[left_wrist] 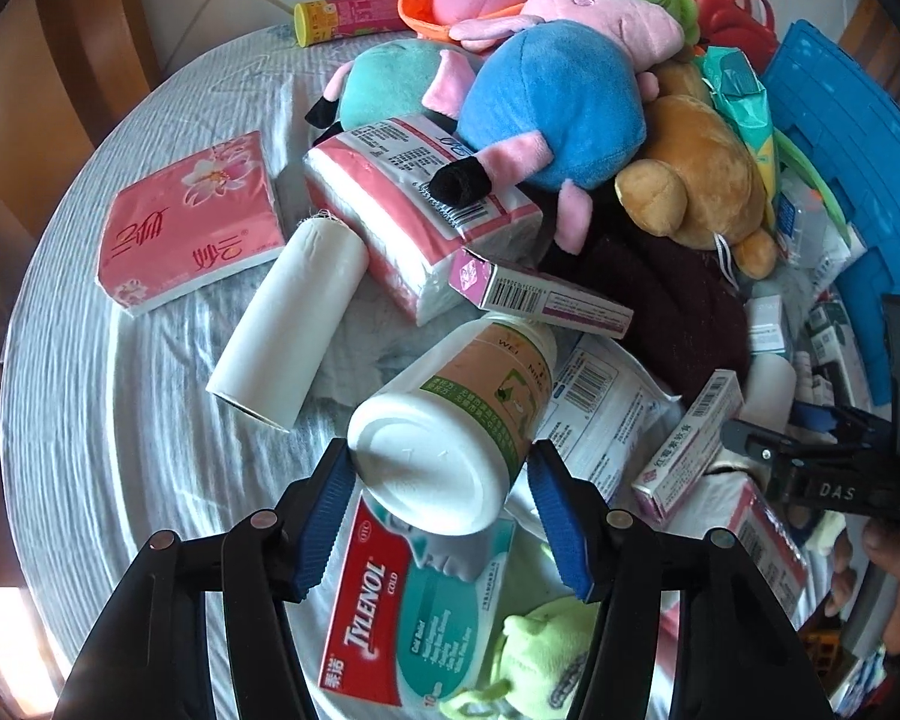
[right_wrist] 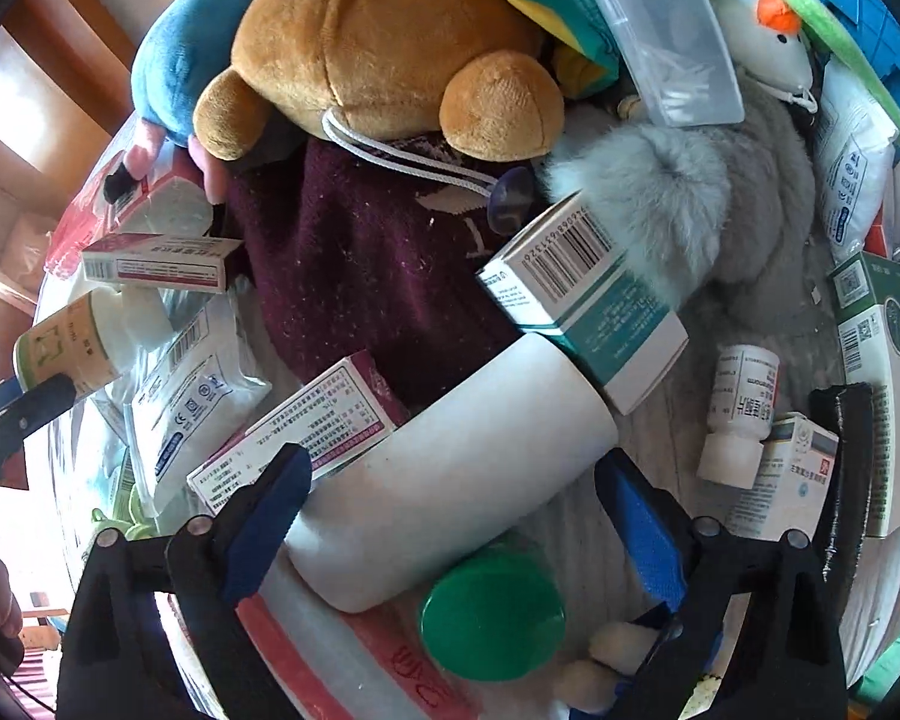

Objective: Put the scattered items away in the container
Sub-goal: 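Grasp the white pill bottle with left tool while right tool grasps the white paper tube, then lift and carry the bottle and tube over the blue bin with both tools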

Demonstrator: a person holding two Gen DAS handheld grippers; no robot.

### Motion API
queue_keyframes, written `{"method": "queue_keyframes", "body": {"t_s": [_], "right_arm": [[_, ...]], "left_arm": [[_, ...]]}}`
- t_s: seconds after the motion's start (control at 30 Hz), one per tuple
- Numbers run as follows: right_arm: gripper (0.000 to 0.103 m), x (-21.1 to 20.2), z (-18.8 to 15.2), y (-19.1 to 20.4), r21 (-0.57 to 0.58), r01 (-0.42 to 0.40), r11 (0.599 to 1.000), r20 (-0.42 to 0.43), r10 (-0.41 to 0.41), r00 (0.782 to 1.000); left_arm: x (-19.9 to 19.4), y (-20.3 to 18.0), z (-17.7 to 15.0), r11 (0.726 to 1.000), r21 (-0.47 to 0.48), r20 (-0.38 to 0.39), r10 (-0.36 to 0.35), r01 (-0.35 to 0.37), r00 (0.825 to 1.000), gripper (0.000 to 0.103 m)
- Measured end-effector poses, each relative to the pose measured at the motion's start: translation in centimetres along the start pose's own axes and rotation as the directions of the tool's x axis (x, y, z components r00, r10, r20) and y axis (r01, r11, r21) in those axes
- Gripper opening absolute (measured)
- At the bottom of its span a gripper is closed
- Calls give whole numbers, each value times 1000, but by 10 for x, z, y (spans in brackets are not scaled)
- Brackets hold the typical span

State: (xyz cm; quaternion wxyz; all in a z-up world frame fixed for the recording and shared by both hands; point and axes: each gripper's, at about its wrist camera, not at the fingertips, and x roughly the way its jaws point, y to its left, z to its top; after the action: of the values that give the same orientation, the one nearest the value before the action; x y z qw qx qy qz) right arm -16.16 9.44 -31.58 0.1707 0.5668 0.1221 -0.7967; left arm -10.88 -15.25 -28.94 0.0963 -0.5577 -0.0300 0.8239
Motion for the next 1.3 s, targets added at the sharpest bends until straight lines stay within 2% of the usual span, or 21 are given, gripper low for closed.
{"method": "queue_keyframes", "body": {"t_s": [0.1,0.17,0.2,0.23,0.43,0.6,0.97,1.3], "right_arm": [[83,-3,0,6,-31,-13,999,9,13,1000],[60,-11,1,12,-56,-6,998,29,8,1000],[54,-13,1,13,-61,-6,998,33,8,999],[53,-15,1,13,-65,-10,998,35,13,999],[51,-35,2,17,-108,-3,994,86,12,996],[50,-54,5,21,-149,-2,989,129,22,991],[50,-90,13,20,-193,3,981,194,35,980],[50,-139,14,17,-227,7,974,261,54,964]], "left_arm": [[-1,-4,-5,1000,-4,3,1,-1,1000,59],[-5,-3,-10,1000,-10,8,-2,2,1000,59],[1,9,-2,1000,-11,9,-1,1,1000,59],[0,9,-3,1000,-15,11,-1,1,1000,59],[-16,1,-7,999,-48,46,4,-2,999,57],[-21,13,4,998,-63,65,12,-8,998,56],[-44,10,11,996,-88,114,17,-7,993,55],[-82,0,24,996,-87,189,15,2,982,55]]}}
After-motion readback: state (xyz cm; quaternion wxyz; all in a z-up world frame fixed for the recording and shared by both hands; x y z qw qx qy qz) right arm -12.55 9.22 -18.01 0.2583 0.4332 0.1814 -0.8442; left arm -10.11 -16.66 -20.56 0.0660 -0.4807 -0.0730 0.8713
